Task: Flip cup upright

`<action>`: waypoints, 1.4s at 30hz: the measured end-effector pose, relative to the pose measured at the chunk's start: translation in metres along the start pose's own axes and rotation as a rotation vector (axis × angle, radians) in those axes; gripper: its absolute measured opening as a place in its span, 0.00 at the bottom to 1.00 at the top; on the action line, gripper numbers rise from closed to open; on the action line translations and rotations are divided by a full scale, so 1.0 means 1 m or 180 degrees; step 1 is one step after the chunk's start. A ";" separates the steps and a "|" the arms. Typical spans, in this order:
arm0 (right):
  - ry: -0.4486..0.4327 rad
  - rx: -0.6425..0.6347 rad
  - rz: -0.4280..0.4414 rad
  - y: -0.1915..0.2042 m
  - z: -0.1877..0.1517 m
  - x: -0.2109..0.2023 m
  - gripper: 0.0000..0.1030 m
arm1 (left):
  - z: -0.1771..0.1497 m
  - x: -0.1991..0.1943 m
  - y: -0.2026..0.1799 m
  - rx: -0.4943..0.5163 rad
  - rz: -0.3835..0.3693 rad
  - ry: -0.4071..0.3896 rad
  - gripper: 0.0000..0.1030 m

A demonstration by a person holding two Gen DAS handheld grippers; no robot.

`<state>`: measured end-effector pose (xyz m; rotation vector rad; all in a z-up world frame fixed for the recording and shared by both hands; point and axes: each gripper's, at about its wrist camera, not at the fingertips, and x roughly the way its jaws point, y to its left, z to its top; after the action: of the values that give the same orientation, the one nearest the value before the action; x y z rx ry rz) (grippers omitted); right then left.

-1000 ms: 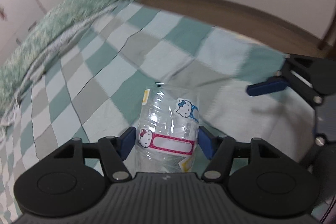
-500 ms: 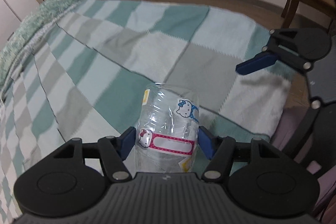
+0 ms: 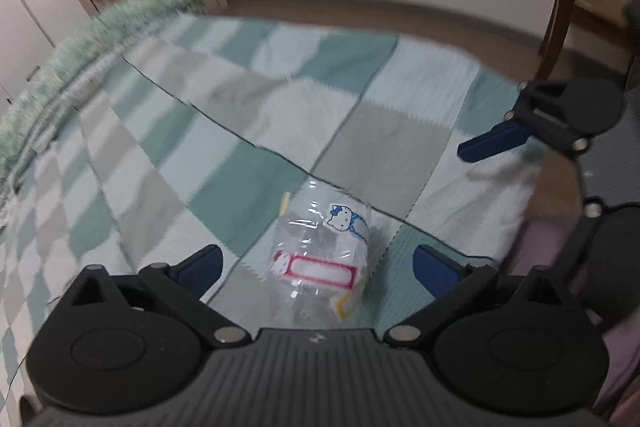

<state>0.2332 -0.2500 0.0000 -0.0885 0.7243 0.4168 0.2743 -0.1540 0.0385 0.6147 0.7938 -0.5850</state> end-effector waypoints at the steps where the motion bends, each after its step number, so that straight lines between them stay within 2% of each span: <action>1: -0.0015 -0.0016 -0.0022 0.004 0.002 -0.006 1.00 | -0.004 -0.011 0.002 -0.0053 0.0041 -0.0056 1.00; 4: -0.0033 -0.0022 -0.0076 0.020 0.006 -0.022 1.00 | -0.026 -0.045 0.011 -0.0295 0.0165 -0.0255 1.00; 8: -0.0017 0.0047 -0.0194 0.039 0.009 -0.032 1.00 | -0.067 -0.074 0.031 -0.0844 0.0268 -0.0526 1.00; 12: -0.0009 0.0265 -0.0361 0.055 0.014 -0.028 1.00 | -0.106 -0.077 0.047 -0.1327 0.0345 -0.0616 1.00; 15: 0.0008 0.0469 -0.0483 0.061 0.018 -0.020 1.00 | -0.134 -0.070 0.058 -0.1675 0.0420 -0.0579 1.00; 19: 0.0018 0.0747 -0.0660 0.067 0.024 -0.009 1.00 | -0.159 -0.060 0.070 -0.2003 0.0508 -0.0642 1.00; 25: 0.0061 0.0988 -0.0879 0.082 0.040 0.013 1.00 | -0.172 -0.046 0.081 -0.2167 0.0523 -0.0719 1.00; 31: 0.0136 0.1240 -0.1065 0.084 0.062 0.033 1.00 | -0.172 -0.039 0.088 -0.2181 0.0518 -0.0754 1.00; 36: 0.0343 0.1489 -0.1186 0.078 0.078 0.064 1.00 | -0.172 -0.032 0.092 -0.2231 0.0486 -0.0712 1.00; 42: 0.0541 0.1776 -0.1304 0.065 0.081 0.090 0.98 | -0.173 -0.027 0.094 -0.2249 0.0502 -0.0668 1.00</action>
<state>0.3185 -0.1424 0.0051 0.2538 0.9426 -0.1939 0.2421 0.0365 -0.0089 -0.0364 0.6863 -0.1899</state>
